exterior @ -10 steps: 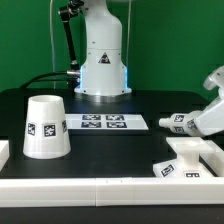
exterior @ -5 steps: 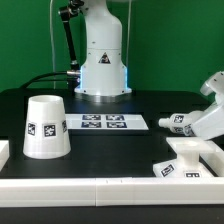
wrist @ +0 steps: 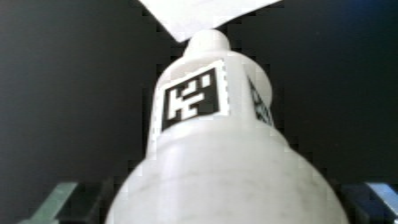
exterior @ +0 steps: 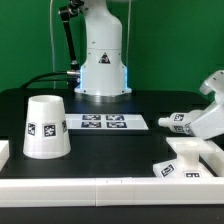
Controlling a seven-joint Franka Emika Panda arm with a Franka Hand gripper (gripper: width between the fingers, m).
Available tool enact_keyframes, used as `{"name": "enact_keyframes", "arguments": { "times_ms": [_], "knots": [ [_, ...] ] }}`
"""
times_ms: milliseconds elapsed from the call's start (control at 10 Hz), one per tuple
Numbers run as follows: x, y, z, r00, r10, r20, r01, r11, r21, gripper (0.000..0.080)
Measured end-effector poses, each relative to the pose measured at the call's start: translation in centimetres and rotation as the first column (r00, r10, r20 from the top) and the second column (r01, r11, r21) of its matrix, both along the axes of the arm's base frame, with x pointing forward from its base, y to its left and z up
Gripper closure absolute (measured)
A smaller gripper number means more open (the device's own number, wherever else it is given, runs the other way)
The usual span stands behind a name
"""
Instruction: Assemble lamp
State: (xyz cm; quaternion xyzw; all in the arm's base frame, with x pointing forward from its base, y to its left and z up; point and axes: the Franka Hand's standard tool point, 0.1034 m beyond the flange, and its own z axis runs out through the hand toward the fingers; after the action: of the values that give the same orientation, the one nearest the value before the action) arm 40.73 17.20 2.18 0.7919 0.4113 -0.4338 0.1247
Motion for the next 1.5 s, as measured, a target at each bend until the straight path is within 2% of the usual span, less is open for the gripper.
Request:
{"name": "enact_keyframes", "arguments": {
  "times_ms": [200,500,700,800,900,1100,1200,1300,1400,1500],
  "knots": [
    [0.4,-0.4,0.7,1.000,-0.011,-0.005,0.010,1.000,-0.004,0.0222],
    [1.5,-2.7,5.0,0.997,-0.049,-0.067,0.049,0.999,-0.014,0.0222],
    [2.4,-4.4,7.3,0.996,-0.071,-0.044,0.072,0.997,0.007,0.0220],
    [2.1,-4.5,7.2,0.996,-0.075,-0.043,0.075,0.997,0.002,0.0220],
    [2.5,-4.4,6.7,0.997,-0.074,-0.024,0.074,0.997,0.021,0.0220],
    [3.9,-5.0,7.2,0.993,-0.074,0.089,0.063,0.990,0.123,0.0220],
    [4.8,-6.5,8.8,0.989,-0.073,0.127,0.050,0.983,0.176,0.0220],
    [5.2,-8.2,10.6,0.981,-0.096,0.171,0.059,0.975,0.212,0.0220],
    [5.1,-9.2,11.5,0.976,-0.113,0.188,0.071,0.974,0.217,0.0220],
    [5.7,-9.3,11.5,0.962,-0.129,0.239,0.067,0.965,0.252,0.0220]
  ]
}}
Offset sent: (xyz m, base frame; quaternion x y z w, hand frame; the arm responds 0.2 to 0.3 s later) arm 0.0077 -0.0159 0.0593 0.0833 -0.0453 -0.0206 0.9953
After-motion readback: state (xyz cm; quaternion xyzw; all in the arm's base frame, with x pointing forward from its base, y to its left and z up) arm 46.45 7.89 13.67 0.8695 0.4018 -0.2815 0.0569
